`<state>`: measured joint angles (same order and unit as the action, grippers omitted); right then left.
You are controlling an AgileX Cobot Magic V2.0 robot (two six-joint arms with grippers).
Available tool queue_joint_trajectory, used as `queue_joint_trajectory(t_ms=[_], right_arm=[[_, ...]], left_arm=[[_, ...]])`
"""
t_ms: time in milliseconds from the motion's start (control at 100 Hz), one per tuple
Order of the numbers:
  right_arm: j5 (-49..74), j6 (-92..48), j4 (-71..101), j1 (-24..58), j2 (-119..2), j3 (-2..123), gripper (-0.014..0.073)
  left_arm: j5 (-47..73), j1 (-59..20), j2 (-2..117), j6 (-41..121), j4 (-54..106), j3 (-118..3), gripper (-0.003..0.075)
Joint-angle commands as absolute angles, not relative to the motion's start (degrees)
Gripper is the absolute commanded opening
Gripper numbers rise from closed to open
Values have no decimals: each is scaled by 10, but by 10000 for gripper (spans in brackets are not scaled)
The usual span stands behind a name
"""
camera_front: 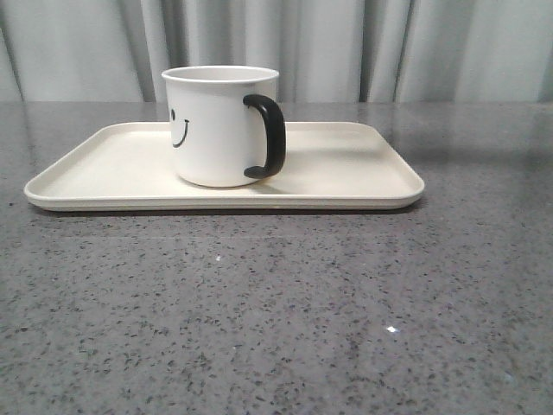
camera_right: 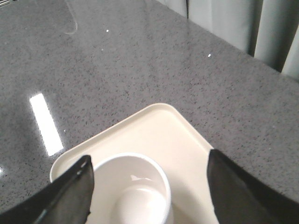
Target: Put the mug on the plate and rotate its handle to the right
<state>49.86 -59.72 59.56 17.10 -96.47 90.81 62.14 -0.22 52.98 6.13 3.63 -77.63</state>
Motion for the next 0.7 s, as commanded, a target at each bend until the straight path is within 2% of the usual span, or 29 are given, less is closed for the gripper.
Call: queue_joint_trajectory(t_ms=[0,690], right_arm=[[495,-600,612,180,-953,928,516],[471,-600,569,199,-1011,928,515]], left_arm=[[586,-1,525,55,39,-790,-20],[593,-1,525,55,39,-790,-20]])
